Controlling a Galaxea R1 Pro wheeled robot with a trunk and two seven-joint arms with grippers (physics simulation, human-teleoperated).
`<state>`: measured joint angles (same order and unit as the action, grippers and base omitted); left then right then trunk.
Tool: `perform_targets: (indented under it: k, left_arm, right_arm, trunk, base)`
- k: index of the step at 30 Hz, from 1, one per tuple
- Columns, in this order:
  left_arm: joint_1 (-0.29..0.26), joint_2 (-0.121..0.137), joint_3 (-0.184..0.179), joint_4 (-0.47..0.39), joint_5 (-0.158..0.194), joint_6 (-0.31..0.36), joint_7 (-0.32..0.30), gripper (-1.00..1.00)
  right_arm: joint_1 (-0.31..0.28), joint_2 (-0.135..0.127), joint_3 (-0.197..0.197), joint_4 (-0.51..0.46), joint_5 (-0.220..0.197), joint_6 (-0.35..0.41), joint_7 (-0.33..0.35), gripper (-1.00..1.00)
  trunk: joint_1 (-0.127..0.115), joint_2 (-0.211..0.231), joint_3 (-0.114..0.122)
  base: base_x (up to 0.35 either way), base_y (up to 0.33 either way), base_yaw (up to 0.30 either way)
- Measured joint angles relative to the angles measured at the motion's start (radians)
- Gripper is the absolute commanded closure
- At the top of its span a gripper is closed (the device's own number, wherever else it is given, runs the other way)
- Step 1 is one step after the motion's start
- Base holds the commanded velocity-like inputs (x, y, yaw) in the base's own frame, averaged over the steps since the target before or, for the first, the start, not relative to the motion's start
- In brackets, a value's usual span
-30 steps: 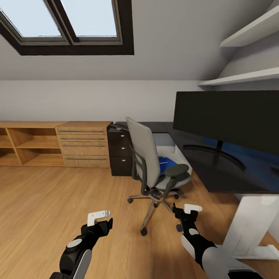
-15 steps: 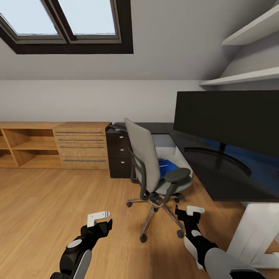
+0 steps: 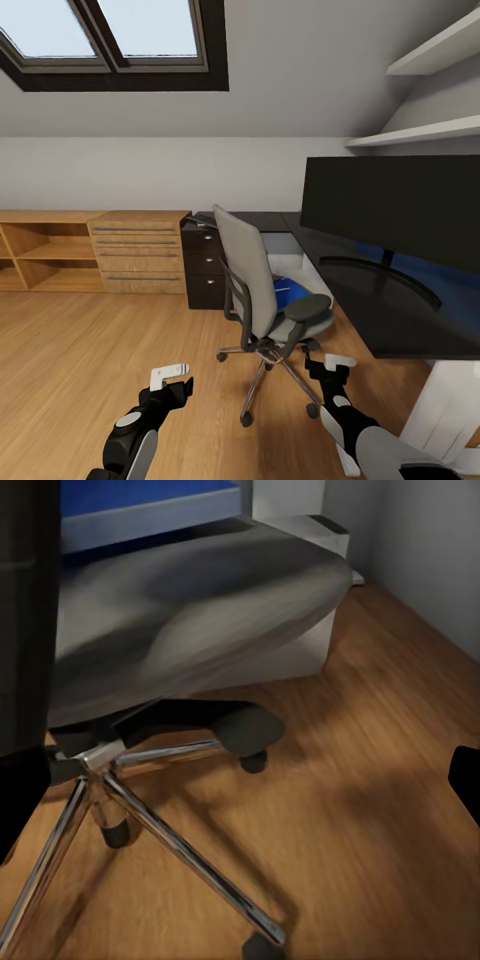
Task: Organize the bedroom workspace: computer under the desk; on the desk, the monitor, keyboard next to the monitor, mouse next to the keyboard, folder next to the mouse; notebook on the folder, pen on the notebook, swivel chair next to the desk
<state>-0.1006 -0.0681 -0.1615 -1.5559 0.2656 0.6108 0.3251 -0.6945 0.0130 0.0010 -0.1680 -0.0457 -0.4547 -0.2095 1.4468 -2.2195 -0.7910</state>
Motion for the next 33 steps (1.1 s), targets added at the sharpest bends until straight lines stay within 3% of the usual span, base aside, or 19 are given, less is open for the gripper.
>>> perform_targets:
  k: [16, 33]
  left_arm:
    - [0.000, -0.001, -0.001, 0.000, 0.000, -0.002, 0.000, -1.00]
    - [0.000, -0.001, -0.002, 0.002, -0.002, -0.002, 0.000, -1.00]
  right_arm:
    - [-0.001, 0.001, 0.000, 0.000, 0.000, 0.000, 0.000, -1.00]
    - [-0.001, 0.001, 0.002, 0.000, 0.001, 0.000, 0.000, -1.00]
  trunk:
    - [0.000, 0.000, 0.000]
    - [0.000, 0.000, 0.000]
  base:
    - [0.135, -0.016, 0.000]
    - [0.044, 0.000, 0.000]
